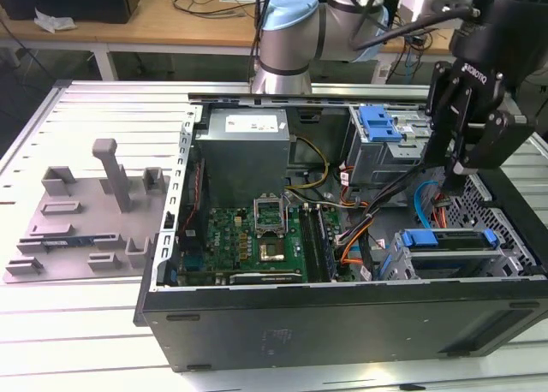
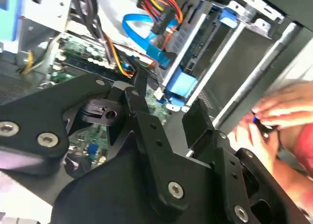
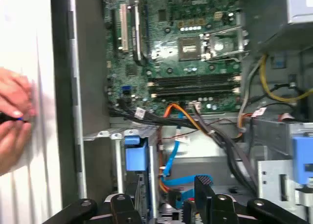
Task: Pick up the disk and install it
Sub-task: 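Insert the first disk wire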
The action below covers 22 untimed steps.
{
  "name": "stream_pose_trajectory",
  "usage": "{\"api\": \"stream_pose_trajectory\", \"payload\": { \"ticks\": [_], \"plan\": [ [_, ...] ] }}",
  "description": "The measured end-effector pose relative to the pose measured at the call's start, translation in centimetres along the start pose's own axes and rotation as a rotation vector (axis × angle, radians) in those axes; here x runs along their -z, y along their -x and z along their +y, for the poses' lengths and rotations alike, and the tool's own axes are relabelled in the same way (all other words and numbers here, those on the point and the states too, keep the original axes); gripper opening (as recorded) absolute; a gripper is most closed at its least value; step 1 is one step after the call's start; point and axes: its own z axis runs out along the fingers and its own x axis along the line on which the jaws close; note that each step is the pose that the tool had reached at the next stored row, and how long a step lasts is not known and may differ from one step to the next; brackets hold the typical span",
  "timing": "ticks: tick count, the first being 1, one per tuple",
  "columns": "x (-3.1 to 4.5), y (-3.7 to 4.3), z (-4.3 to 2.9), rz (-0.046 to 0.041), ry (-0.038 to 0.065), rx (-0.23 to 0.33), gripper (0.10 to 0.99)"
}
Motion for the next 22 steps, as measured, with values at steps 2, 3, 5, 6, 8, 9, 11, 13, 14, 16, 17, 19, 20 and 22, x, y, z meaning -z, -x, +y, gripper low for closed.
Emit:
{"api": "stream_pose_trajectory", "payload": {
  "ticks": [2,3,5,6,8,9,11,13,14,16,17,19,20,22],
  "plan": [
    [0.07,0.53,-0.14,0.0368,-0.002,-0.001,0.565],
    [0.09,0.90,-0.30,0.0598,-0.002,-0.001,0.565],
    [0.12,1.29,-0.72,0.0841,-0.002,-0.001,0.565],
    [0.10,1.48,-1.20,0.0908,-0.001,-0.001,0.565],
    [0.13,1.85,-2.41,0.0973,0.000,-0.001,0.565],
    [0.12,1.98,-2.91,0.0984,0.000,-0.001,0.565],
    [0.12,2.22,-3.89,0.1017,0.001,0.000,0.565],
    [0.04,2.72,-4.65,0.1146,0.000,-0.001,0.565],
    [0.07,3.01,-4.67,0.1326,-0.001,-0.001,0.565],
    [-0.06,3.72,-4.63,0.1595,-0.002,-0.002,0.565],
    [-0.14,3.84,-4.62,0.1624,-0.003,-0.003,0.565],
    [-0.58,4.14,-4.61,0.1662,0.000,-0.013,0.565],
    [-0.80,4.22,-4.61,0.1664,0.002,-0.022,0.565],
    [-1.20,4.37,-4.61,0.1662,0.006,-0.039,0.565]
  ]
}}
